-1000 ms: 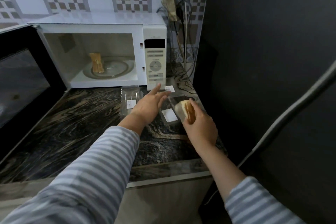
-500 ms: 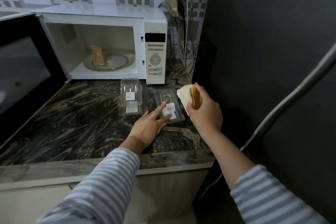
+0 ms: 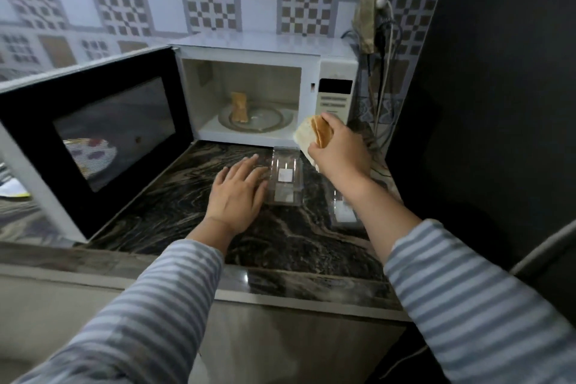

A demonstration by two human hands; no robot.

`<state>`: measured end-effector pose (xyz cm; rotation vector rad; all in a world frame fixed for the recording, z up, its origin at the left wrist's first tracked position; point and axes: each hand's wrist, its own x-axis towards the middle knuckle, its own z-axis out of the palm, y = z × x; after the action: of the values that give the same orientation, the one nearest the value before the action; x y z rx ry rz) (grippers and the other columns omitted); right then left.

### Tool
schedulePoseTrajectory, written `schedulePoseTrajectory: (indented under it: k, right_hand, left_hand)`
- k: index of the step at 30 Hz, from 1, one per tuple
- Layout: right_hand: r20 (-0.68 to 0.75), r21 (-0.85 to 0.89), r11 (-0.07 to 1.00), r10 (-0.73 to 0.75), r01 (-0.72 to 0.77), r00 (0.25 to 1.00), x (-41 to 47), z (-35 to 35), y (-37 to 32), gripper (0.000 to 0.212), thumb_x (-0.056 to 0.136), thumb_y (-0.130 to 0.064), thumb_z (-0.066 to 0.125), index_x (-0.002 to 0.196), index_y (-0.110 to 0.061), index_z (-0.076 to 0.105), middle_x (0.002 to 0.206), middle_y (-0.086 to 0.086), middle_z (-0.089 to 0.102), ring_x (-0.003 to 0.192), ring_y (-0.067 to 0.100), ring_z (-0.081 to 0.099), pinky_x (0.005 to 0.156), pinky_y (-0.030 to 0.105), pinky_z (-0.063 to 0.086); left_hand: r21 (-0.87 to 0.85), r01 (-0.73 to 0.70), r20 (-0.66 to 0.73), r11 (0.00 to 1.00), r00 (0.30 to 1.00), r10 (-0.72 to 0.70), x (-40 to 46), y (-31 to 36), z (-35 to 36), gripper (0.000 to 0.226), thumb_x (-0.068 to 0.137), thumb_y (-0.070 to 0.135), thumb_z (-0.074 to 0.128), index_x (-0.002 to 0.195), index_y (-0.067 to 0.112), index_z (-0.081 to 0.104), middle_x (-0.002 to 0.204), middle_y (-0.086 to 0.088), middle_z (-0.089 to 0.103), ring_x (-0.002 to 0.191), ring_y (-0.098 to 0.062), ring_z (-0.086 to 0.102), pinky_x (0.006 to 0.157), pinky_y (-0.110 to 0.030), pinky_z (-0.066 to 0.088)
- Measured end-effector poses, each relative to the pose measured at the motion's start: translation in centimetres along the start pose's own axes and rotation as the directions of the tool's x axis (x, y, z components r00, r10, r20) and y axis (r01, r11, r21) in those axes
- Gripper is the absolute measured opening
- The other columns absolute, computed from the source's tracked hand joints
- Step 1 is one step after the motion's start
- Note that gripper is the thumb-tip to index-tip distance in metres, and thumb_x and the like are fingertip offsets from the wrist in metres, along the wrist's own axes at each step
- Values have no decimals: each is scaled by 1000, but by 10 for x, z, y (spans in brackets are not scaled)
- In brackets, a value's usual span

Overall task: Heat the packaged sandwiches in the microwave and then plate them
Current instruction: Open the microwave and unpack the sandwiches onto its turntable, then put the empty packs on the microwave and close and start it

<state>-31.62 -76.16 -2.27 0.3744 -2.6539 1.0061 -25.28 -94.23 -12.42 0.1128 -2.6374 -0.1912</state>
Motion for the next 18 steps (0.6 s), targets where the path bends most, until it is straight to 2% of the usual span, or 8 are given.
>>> schedulePoseTrajectory:
  k: [5, 11, 15, 18]
  right_hand:
    - [38, 56, 998, 11, -14, 999, 33, 46, -34, 60, 84, -29, 63, 139, -42, 42, 125, -1, 63, 109, 27, 60, 87, 37, 52]
    - [24, 59, 995, 83, -84, 996, 90, 113, -58, 61, 86, -30, 63, 141, -42, 40, 127, -4, 62, 110, 24, 60, 82, 34, 50]
    - [-3, 41, 988, 147, -146, 989, 137, 157, -66, 61, 86, -31, 65, 140, -41, 41, 131, -4, 59, 113, 25, 58, 83, 34, 48]
    - [-27, -9, 983, 183, -183, 983, 170, 184, -69, 58, 89, -33, 63, 141, -39, 40, 130, -1, 58, 113, 25, 57, 80, 30, 41]
  left_hand:
    - [23, 128, 149, 991, 980, -130, 14, -57, 11, 43, 100, 44, 32, 136, 27, 49, 153, 4, 35, 145, -15, 23, 116, -42, 19]
    - [8, 170, 386, 985, 908, -160, 60, -117, 45, 50, 101, 46, 30, 145, 25, 37, 159, 4, 21, 148, -14, 8, 119, -48, 11]
    - [-46, 200, 438, 979, 885, -161, 86, -150, 69, 54, 100, 47, 32, 149, 25, 28, 160, 3, 18, 149, -15, 6, 119, -45, 7]
    - [-44, 200, 458, 979, 875, -158, 99, -173, 88, 69, 93, 62, 24, 152, 27, 21, 161, 4, 15, 149, -13, 4, 119, -43, 5]
